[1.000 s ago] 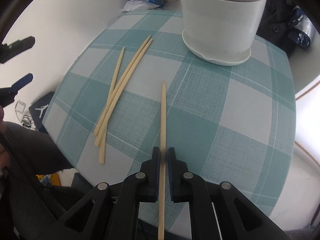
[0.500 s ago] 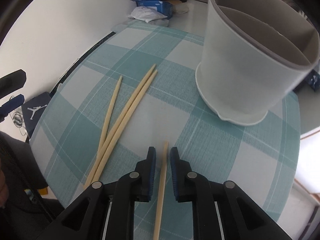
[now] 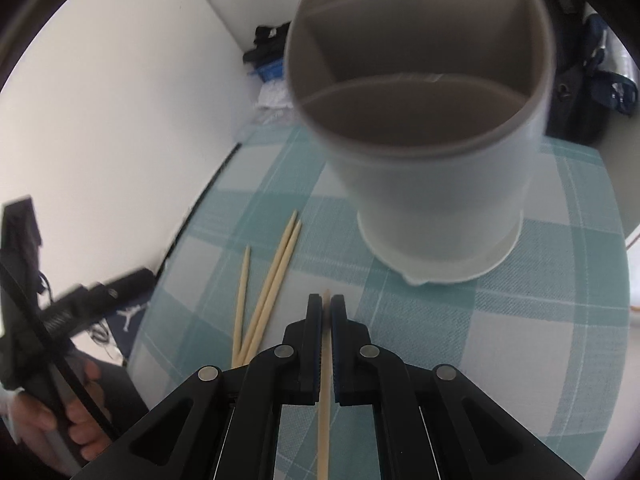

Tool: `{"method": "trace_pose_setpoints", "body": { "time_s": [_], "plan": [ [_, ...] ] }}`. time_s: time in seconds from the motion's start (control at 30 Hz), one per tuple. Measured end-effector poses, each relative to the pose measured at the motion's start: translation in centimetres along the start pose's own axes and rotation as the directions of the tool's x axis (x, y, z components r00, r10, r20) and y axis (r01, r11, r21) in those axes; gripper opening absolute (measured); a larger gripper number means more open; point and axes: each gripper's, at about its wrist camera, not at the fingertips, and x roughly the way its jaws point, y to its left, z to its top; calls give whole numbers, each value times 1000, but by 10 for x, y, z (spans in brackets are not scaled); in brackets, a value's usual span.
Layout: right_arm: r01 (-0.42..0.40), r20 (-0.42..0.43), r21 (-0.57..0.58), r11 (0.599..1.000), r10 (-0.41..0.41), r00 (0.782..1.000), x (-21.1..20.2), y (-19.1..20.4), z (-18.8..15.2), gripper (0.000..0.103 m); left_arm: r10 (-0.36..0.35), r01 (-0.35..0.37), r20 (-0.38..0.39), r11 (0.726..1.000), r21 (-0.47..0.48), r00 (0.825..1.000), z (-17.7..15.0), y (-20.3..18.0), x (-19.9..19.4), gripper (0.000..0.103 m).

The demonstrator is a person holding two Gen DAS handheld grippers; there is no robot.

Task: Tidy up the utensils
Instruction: 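Grasp a chopstick with the right gripper while the left gripper approaches another, then grasp a chopstick with the left gripper while the right gripper lifts its chopstick toward the holder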

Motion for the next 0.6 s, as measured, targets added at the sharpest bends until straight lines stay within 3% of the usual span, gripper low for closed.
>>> {"method": "trace_pose_setpoints", "body": {
  "time_s": [0.27,0.37,0.53,0.6],
  "plan": [
    [-126,93,114,985,116,989,-30,-34,8,3,43,-40,-61,998,38,997,7,-20,24,102],
    [-162,101,116,980,151,983,-36,-37,8,3,57,-51,-82,996,70,995,7,-30,31,102],
    [-219,137,105,970,204,969,-51,-41,7,3,148,-133,-83,977,168,986,7,-44,44,98],
    [-233,145,99,967,218,965,-53,-41,7,3,141,-124,-94,978,167,986,7,-43,46,94]
  ]
}}
